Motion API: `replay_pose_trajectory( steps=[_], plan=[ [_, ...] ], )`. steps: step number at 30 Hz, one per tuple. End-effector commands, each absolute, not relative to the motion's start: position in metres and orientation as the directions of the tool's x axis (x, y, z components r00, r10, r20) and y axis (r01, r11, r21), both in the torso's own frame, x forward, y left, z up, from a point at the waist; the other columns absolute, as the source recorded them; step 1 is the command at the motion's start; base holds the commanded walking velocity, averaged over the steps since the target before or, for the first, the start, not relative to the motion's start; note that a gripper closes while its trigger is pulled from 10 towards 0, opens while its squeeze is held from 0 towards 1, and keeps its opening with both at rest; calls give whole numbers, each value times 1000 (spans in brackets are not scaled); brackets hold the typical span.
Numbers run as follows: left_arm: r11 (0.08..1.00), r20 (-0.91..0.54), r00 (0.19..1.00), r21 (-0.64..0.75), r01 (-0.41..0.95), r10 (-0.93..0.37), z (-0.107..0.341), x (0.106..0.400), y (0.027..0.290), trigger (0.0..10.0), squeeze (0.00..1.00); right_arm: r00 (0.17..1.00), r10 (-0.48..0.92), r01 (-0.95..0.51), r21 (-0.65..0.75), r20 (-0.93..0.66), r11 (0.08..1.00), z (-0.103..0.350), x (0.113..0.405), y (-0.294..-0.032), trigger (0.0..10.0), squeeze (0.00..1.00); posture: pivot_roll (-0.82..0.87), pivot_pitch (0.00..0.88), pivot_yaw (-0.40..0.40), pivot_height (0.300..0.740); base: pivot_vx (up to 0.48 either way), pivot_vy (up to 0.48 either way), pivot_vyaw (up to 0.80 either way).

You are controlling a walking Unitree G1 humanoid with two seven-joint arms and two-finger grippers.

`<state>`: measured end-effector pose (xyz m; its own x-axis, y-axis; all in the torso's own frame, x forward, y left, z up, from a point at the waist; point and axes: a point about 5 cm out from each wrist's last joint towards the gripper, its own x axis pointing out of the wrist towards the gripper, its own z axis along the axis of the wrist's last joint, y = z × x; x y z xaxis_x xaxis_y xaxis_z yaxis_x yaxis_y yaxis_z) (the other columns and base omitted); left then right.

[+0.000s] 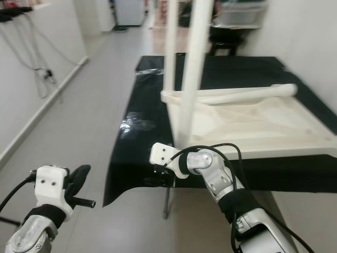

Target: Building children table

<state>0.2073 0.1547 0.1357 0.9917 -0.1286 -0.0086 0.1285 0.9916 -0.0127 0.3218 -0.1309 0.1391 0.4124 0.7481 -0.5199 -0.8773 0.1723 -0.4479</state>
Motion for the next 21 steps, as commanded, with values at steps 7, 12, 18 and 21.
replay_pose_trajectory(
  steps=[7, 12, 18, 21],
  plan=[
    [992, -14, 993, -52, 119, -120, 134, 210, 155, 10000, 0, 407, 783, -885, -417, -470, 210, 136, 312, -132, 10000, 0, -78, 57, 37, 740, 0, -270, 0],
    [992, -8, 993, -42, 120, -121, 134, 212, 155, 10000, 0, 403, 789, -884, -420, -464, 205, 137, 313, -129, 10000, 0, -81, 52, 36, 740, 0, 0, 0],
    [991, -4, 993, -55, 119, -120, 134, 213, 156, 10000, 0, 394, 798, -885, -421, -455, 197, 135, 310, -122, 10000, 0, -79, 47, 35, 740, 0, 0, 0],
    [990, 0, 992, -65, 127, -127, 134, 213, 155, 10000, 0, 392, 795, -886, -422, -462, 192, 132, 309, -121, 10000, 0, -81, 46, 34, 740, 0, 0, 0]
  ],
)
